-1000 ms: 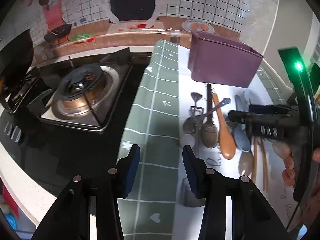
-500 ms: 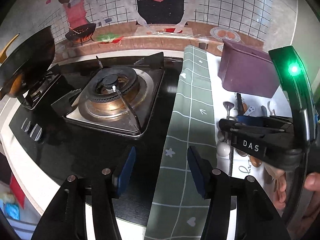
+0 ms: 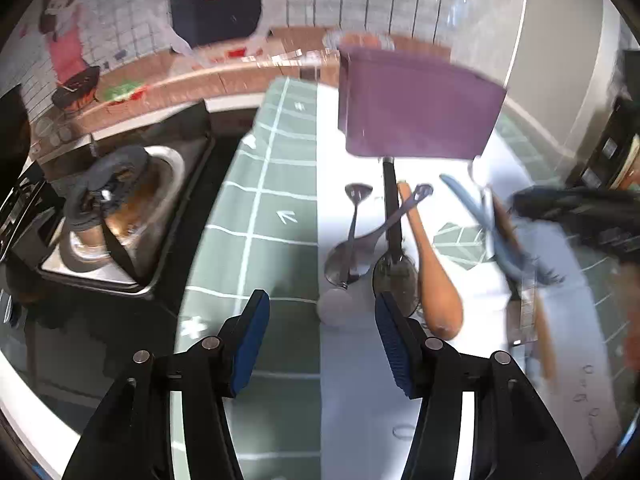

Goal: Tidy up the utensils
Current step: 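Grasp the white ball-handled spoon with the left tool while the right tool grasps the metal tongs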

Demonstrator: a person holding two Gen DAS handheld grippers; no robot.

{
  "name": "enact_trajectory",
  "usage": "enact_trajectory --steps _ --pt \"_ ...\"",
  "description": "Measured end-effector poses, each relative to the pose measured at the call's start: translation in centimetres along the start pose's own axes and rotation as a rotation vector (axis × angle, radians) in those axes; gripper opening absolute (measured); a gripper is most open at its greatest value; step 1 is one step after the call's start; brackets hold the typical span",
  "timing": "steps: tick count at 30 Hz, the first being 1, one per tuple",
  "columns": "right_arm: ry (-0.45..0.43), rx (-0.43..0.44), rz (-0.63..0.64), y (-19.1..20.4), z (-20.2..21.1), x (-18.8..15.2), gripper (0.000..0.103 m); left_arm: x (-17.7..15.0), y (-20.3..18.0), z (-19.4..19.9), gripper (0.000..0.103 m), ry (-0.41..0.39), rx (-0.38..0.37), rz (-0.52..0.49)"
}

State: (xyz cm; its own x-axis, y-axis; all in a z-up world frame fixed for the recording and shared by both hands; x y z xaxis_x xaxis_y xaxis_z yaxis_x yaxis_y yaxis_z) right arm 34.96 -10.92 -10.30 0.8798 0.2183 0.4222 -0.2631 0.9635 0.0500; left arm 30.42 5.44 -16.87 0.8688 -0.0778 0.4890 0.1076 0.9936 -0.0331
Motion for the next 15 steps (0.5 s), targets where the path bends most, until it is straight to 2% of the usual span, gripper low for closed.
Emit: enact_trajectory --steps 4,6,7,9,15 --pt "-0.025 0.005 -0.056 -2.4 1.9 -0.8 0.021 0.3 -0.2 -1.5 0.051 0.022 0.022 0.023" --pt "-0.047 -0.001 -0.068 -3.2 3.0 -1.2 0.021 0.5 0.0 -1.7 0.040 0.017 0.020 0.056" --pt "-0.054 0.000 -0.069 -3.4 3.4 -1.3 0.021 0.5 -0.1 -1.7 0.022 0.016 0.014 0.061" --pt "-0.069 0.004 -0.070 -3.8 4.2 -1.5 0.021 0.6 -0.2 -1.4 0.022 0.012 0.003 0.068" --pt "-0.109 -0.005 -0.040 -3.7 6.2 -1.8 0.021 1.2 -0.8 2.9 0.022 -0.091 -0.004 0.043"
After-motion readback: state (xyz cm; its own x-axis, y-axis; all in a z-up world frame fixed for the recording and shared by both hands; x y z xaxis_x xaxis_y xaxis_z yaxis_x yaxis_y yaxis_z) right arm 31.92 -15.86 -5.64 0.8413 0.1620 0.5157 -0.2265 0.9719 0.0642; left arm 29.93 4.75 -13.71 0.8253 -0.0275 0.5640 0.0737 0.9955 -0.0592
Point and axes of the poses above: each gripper's, at about its wrist camera, not at the fingertips, and z roughly against the way its jaws point, y to its left, x to its top, the point moved 8 cm from there along -z, roughly the way its jaws point, and after that the axes turned 8 degrees about y, right-handed, at the moved point
